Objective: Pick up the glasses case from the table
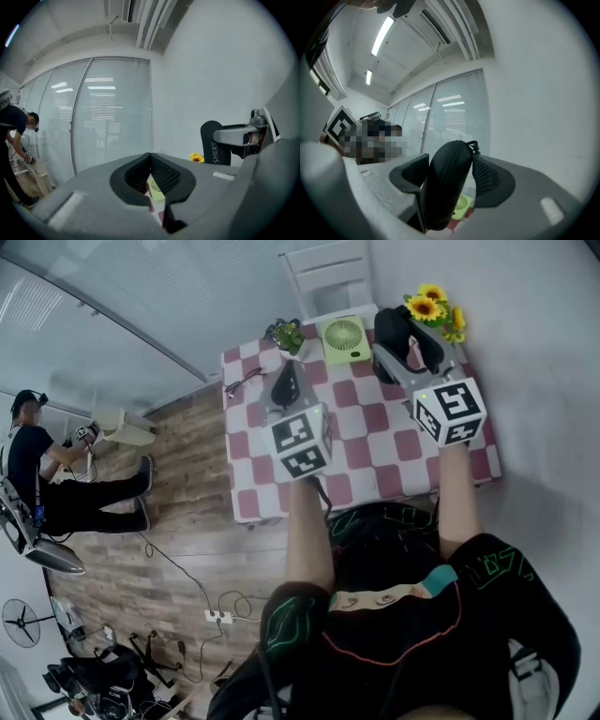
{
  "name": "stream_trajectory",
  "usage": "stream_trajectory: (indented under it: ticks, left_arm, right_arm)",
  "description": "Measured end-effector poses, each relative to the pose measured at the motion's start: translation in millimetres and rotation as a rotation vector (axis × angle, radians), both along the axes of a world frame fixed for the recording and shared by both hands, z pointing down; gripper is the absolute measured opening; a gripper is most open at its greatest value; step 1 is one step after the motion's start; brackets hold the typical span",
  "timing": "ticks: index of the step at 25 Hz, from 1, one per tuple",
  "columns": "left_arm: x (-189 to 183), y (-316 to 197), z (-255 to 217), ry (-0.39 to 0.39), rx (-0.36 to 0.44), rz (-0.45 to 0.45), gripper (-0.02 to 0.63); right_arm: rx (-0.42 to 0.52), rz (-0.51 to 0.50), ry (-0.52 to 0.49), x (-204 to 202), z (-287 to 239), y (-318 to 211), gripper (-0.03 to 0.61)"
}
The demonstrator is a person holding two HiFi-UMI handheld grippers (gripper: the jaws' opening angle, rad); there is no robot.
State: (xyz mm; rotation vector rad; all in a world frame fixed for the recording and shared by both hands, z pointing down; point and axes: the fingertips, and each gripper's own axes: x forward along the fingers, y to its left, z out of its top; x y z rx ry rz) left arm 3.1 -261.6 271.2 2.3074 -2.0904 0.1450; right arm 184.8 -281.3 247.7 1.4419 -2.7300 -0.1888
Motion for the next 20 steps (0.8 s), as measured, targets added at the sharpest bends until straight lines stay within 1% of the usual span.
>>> stream_trajectory:
  ticks: [10, 20]
  left_arm:
    - [5, -7, -2, -0.008, 0.009, 0.010, 0.009]
    - [10, -8, -6, 0.000, 0.016, 0.022, 0.009]
  right_arm:
    - [0.015, 0.014, 0.000, 7, -2, -5, 0.295]
    - [0.029, 0.030, 0.013, 15, -10, -3, 0.293]
